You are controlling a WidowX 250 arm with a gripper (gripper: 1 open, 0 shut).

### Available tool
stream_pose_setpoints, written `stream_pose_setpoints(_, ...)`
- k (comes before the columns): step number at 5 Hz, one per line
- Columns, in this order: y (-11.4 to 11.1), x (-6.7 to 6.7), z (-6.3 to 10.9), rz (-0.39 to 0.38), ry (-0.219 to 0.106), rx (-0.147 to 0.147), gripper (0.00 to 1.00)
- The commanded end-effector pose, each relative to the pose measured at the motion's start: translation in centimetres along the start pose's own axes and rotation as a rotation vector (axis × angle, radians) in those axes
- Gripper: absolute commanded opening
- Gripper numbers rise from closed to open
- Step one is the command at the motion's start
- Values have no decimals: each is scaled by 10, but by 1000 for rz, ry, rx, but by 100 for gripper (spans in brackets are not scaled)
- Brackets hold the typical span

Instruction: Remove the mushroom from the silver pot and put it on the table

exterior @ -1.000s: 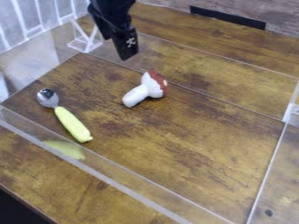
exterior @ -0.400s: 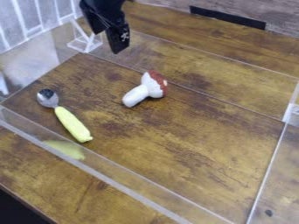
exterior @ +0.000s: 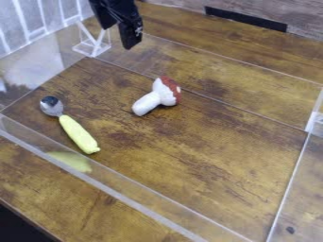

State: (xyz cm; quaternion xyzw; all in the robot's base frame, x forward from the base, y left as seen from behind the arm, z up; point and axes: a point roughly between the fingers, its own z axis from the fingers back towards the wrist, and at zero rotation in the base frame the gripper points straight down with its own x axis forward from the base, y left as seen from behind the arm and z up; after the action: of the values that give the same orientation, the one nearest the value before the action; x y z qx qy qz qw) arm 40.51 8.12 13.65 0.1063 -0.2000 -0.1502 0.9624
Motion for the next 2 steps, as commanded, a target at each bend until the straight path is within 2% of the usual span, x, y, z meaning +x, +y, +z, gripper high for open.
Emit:
stream_pose_setpoints(1, 11, 21, 13, 27, -52, 52, 100)
stream_pose_setpoints(2, 7, 29, 15, 39, -57, 60, 100)
